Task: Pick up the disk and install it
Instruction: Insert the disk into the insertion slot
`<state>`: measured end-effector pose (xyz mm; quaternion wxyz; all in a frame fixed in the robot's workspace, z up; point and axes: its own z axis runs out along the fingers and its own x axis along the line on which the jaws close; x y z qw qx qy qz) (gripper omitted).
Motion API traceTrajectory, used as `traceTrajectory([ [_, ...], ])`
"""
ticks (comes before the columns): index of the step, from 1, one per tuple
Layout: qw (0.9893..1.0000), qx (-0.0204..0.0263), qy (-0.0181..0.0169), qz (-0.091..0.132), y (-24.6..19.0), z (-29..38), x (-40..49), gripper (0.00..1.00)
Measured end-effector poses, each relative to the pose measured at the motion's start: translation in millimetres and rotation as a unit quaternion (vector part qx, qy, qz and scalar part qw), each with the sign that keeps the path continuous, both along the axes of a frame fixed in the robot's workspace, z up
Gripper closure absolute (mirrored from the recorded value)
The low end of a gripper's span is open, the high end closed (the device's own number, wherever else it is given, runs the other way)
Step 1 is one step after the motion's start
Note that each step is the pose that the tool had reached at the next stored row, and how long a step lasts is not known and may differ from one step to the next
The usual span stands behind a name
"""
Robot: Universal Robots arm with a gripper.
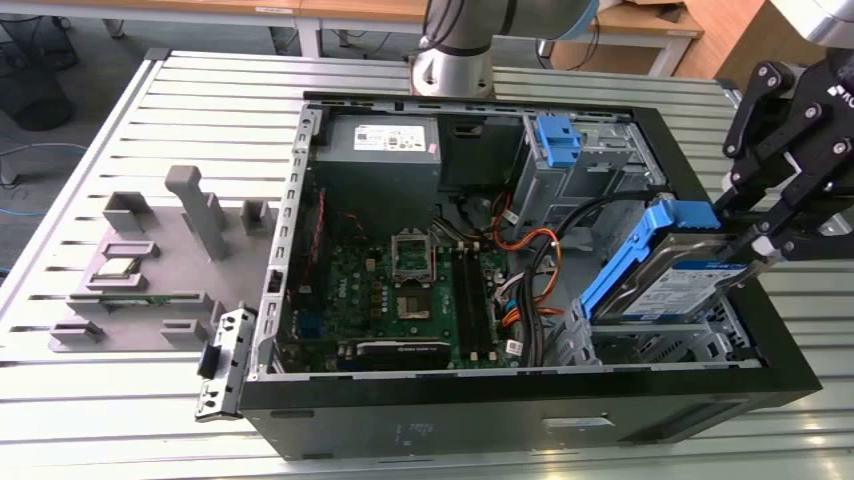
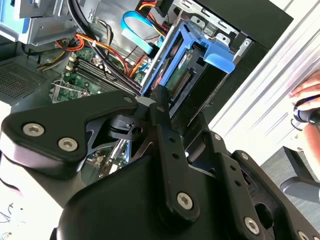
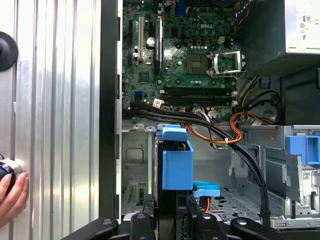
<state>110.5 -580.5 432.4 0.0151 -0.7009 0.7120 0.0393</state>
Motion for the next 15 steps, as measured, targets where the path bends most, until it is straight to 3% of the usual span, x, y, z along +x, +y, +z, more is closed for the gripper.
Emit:
traceTrajectory([
  [10,1.0000,0.0000,0.0000,-0.001,0.0,-20.6,0.0,0.65],
  [15,1.0000,-0.0001,0.0000,-0.001,0.0,-21.9,0.0,0.65],
])
